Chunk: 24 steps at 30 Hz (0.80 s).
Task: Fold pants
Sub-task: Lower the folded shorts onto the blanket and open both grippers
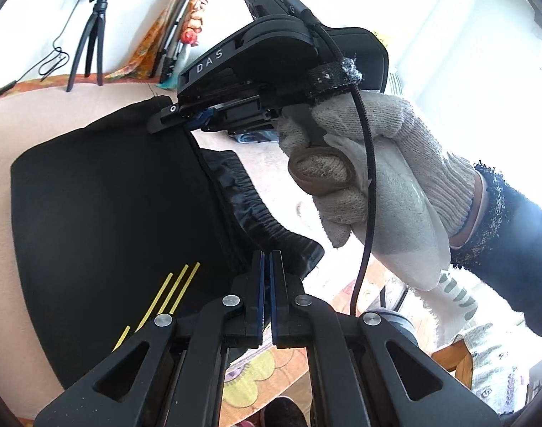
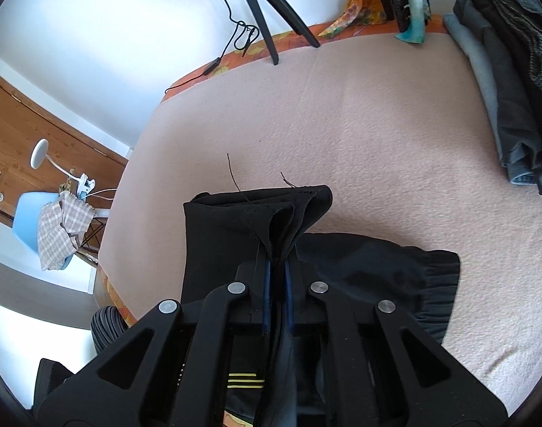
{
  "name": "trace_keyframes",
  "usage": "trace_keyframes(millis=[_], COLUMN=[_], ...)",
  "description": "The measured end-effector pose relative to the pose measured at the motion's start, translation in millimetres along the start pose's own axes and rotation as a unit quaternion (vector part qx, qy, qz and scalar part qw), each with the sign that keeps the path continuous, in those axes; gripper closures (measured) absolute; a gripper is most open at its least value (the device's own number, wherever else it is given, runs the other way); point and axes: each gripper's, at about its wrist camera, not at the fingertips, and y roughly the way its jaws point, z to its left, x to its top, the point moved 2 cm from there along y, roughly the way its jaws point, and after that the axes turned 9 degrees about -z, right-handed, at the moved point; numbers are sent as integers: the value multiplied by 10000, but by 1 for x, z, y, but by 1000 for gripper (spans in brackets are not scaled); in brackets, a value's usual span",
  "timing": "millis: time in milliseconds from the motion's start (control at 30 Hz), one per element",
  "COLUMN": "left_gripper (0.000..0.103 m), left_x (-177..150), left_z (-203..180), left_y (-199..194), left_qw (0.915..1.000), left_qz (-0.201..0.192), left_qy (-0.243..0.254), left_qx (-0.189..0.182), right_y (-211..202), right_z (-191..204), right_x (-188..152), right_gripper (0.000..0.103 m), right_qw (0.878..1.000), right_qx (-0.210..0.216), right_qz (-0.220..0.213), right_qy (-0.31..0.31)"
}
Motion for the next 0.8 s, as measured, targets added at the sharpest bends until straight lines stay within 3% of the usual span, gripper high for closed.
trace_keyframes(millis=[233,433,600,667,800], left_gripper=[102,100,95,95,95], left_x=[5,6,-1,-4,-5], left_z=[-12,-12,-5,6,36], left_y=[24,13,-1,-8,-18], left_qw=[9995,9991,9984,9976,9964], left_qz=[174,276,252,261,270], left_qy=[211,232,475,499,333], left_qx=[-146,-226,174,393,729], right_y=[-16,-16,-12,-19,-43], right_z=[-32,-63,-71,-70,-71], right_x=[-4,-9,-11,-13,-32], right_gripper=[96,96,95,90,66], right_qw=[9995,9988,9985,9989,9989], right_qx=[-315,-432,-463,-356,-125], right_qz=[96,193,291,276,286], right_qy=[-39,129,69,150,351])
